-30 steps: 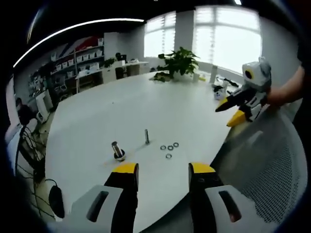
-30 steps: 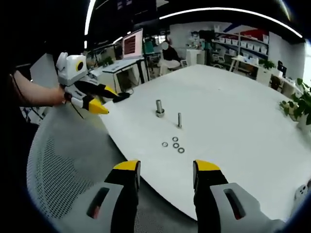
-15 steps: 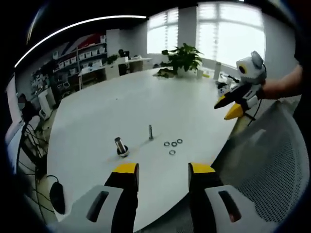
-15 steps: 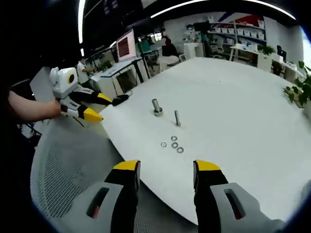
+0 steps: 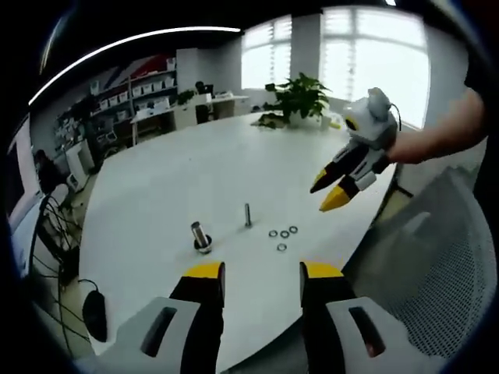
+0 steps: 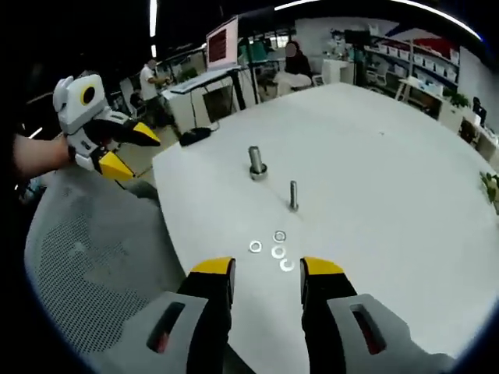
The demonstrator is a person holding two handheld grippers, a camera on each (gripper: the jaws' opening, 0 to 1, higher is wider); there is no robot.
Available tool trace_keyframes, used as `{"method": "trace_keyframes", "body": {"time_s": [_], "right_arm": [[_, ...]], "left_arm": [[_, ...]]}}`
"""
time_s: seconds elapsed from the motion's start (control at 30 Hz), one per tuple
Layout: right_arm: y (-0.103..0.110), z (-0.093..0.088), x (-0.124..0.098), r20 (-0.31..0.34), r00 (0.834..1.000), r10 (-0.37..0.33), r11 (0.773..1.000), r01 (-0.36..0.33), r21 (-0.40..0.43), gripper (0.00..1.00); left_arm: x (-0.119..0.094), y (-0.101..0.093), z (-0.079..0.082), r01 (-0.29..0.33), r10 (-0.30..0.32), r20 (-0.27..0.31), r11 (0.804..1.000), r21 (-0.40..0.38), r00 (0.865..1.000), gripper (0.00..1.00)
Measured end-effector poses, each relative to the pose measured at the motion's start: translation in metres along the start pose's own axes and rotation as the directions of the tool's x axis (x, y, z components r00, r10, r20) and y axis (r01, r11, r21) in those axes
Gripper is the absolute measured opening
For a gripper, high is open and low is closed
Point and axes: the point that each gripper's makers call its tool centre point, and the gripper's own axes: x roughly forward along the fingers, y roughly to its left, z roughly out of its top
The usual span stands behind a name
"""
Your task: Place the washer onto the threaded stud by aligning its center hole with the stud, sliding it down to the base, and recovering from edge contact or off-axis alignment until the washer reaches the visible bottom stop.
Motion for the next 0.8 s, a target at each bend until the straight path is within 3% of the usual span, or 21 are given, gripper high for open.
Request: {"method": "trace_keyframes", "body": {"time_s": [0.1, 0.17, 0.27, 0.8], "right_arm": [[-0.002, 0.002, 0.011, -0.022, 1.0, 0.005, 1.0, -0.005, -0.022, 0.35], [-0.007, 0.014, 0.015, 0.019, 0.999, -0.03, 0.996, 0.031, -0.081, 0.34], [-0.006, 0.017, 0.025, 0.001, 1.0, -0.021, 0.996, 0.021, -0.082, 0.33], [-0.012, -0.008, 0.073, -0.166, 0.986, 0.024, 0.986, -0.051, -0.161, 0.26]], "left_arm": [[-0.001, 0.004, 0.004, -0.015, 0.015, 0.018, 1.0, 0.011, 1.0, 0.36], [-0.002, 0.006, 0.003, -0.018, 0.018, 0.019, 1.0, -0.004, 1.0, 0.36], [0.0, 0.006, -0.001, -0.014, 0.015, 0.005, 1.0, -0.015, 1.0, 0.36], [0.002, 0.005, -0.002, -0.01, 0.01, -0.001, 1.0, -0.012, 1.0, 0.34]]}}
